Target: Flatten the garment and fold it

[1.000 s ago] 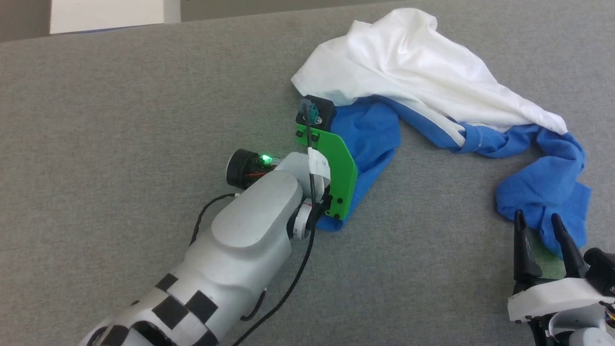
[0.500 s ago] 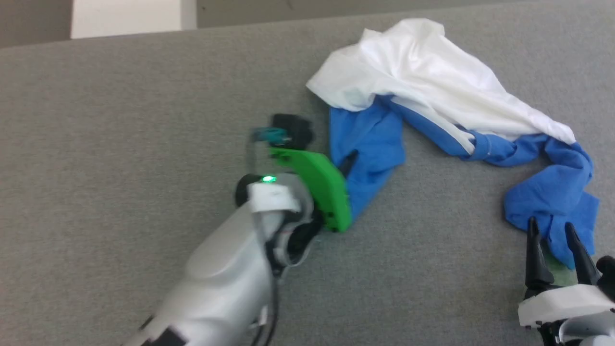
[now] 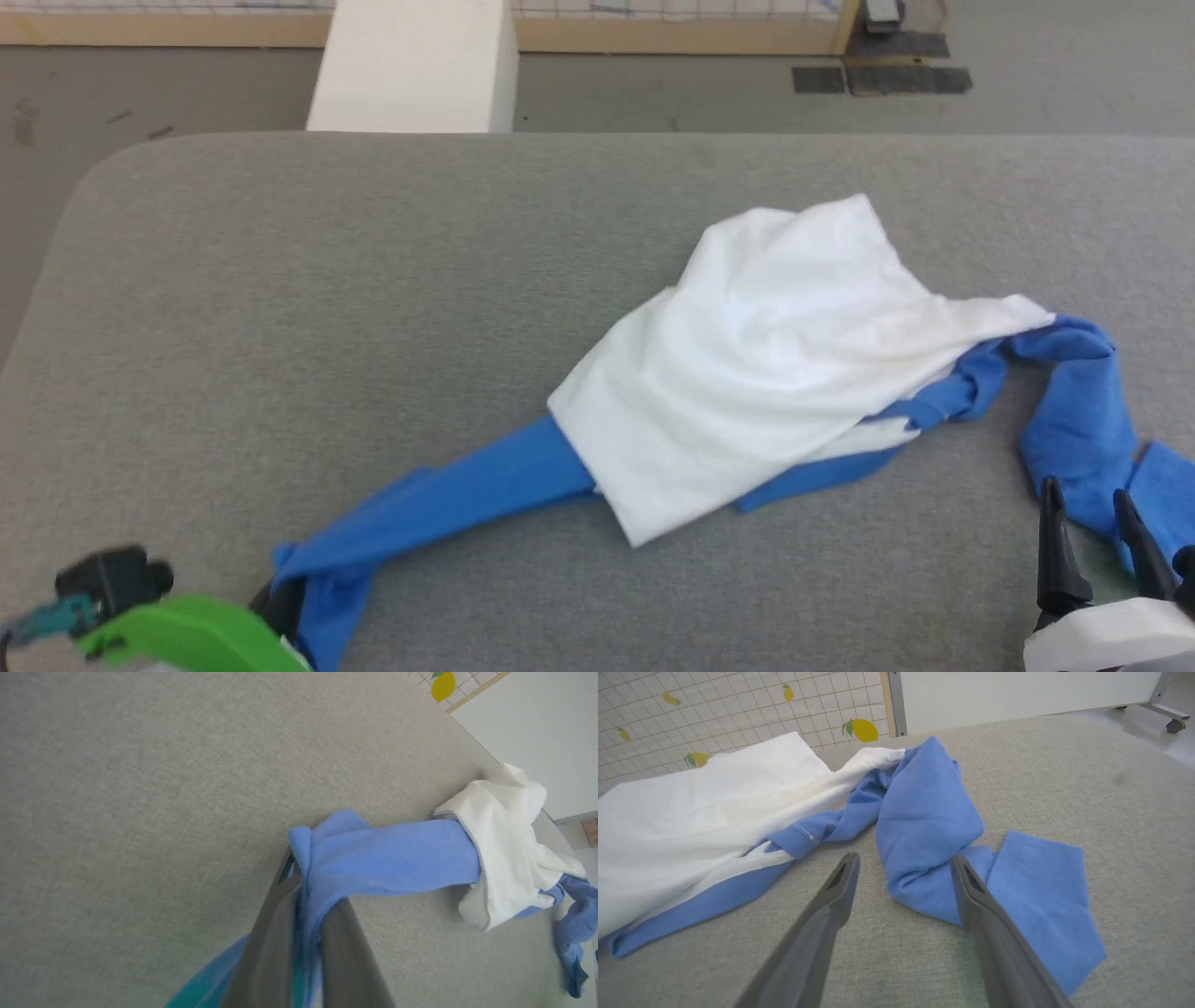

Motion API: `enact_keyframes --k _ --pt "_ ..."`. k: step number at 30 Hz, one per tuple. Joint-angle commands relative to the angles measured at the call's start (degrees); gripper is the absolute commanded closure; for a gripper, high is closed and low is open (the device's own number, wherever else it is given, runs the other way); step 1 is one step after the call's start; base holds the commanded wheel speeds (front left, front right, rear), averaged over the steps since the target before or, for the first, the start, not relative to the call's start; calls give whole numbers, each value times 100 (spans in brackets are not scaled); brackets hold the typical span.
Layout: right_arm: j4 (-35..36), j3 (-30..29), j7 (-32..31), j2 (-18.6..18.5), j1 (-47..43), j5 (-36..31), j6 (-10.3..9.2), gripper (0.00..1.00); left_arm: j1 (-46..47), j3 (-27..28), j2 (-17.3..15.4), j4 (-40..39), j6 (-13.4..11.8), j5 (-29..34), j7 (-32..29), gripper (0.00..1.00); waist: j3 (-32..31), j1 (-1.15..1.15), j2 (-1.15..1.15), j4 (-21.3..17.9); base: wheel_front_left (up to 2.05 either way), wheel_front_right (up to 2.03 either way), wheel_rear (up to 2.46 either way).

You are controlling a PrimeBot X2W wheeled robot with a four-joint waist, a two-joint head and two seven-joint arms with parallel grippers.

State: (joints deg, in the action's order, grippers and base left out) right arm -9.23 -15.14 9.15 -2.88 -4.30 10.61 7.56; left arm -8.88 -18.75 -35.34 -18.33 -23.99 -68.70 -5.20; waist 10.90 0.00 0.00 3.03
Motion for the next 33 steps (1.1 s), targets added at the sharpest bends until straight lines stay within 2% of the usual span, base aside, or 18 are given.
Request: enact_keyframes --k 1,6,7,8,11,15,20,23,25,28,33 --pt "32 -1 -36 1 -57 13 -8 0 -199 61 26 -2 25 -130 74 100 -186 0 0 214 0 0 0" --pt "61 55 -129 1 -46 -18 -8 0 -325 -11 287 502 277 -187 298 100 -262 0 0 255 0 0 0" --pt "56 65 -147 1 -47 -24 -8 0 -275 -64 349 640 338 -144 352 12 -295 0 0 252 0 0 0" --pt "53 74 -162 1 -52 -27 -8 0 -224 -111 402 716 404 -117 386 0 -320 0 0 247 0 0 0" --pt "59 109 -205 1 -84 -31 -8 0 -57 -264 472 748 691 -69 386 0 -391 0 0 217 0 0 0" --pt "73 108 -232 1 -116 -17 -8 0 91 -346 235 310 951 7 206 0 -432 0 0 171 0 0 0" --pt "70 120 -204 1 -125 48 -8 0 441 -199 -256 -579 855 255 -60 0 -333 0 0 146 0 0 0" --pt "43 165 -167 1 -85 88 -8 0 790 -94 -352 -852 779 402 -99 0 -225 0 0 122 0 0 0" --pt "20 200 -141 1 -32 108 -8 0 1112 -59 -316 -885 713 528 -82 0 -128 0 0 96 0 0 0" --pt "-28 242 -103 1 65 128 -8 0 1696 -351 -286 -653 671 933 -234 0 25 0 0 43 0 0 0" --pt "-103 300 -45 1 196 138 -8 0 2772 -1133 164 132 687 1530 -630 0 270 0 0 -51 0 0 0"
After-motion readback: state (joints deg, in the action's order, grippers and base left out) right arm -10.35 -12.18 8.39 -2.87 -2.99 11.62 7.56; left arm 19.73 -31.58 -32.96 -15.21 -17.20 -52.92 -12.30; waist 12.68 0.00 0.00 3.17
